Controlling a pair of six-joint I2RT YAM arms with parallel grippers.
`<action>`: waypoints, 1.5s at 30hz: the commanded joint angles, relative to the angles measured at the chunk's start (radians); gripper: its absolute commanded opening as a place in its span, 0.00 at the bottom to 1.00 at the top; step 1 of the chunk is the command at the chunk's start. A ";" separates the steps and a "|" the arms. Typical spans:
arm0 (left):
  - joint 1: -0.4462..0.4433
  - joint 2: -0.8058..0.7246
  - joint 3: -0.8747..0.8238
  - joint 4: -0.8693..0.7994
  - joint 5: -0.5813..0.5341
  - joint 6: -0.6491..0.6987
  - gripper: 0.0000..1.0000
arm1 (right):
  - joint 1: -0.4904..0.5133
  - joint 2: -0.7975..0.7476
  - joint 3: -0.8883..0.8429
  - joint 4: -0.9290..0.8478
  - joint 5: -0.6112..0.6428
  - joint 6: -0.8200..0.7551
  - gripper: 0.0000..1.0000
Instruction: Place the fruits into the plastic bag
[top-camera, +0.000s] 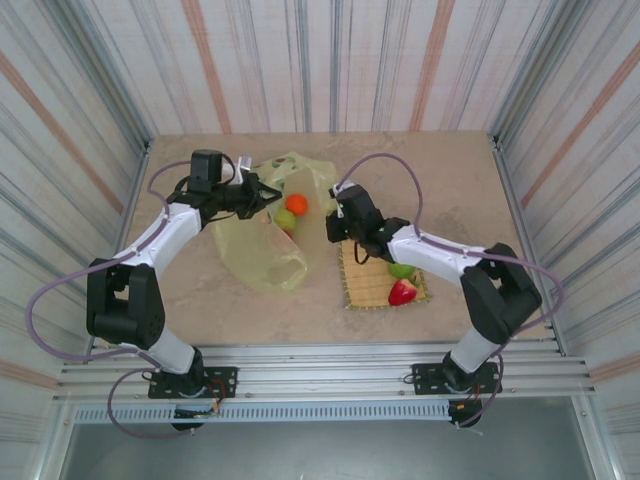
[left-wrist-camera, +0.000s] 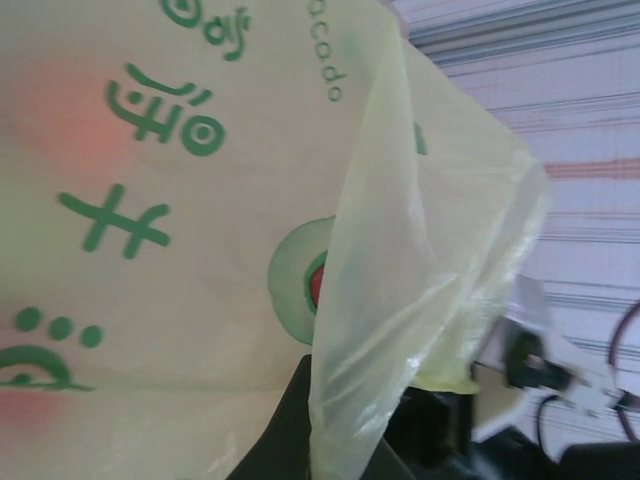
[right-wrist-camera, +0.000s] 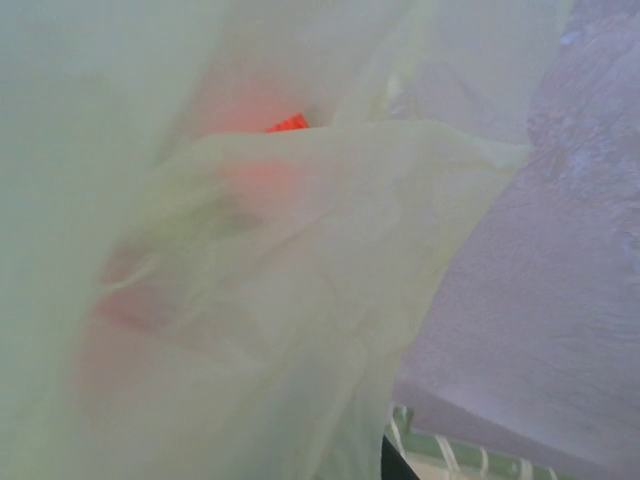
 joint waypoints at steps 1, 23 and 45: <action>0.009 -0.047 0.051 -0.079 0.022 0.056 0.00 | 0.002 -0.066 0.076 -0.208 -0.051 -0.036 0.00; 0.043 -0.047 0.248 -0.306 -0.012 0.211 0.00 | -0.015 -0.035 0.279 -0.403 -0.215 0.041 0.01; 0.075 0.033 0.330 -0.438 0.034 0.344 0.00 | -0.052 -0.004 0.169 -0.348 -0.095 0.041 0.03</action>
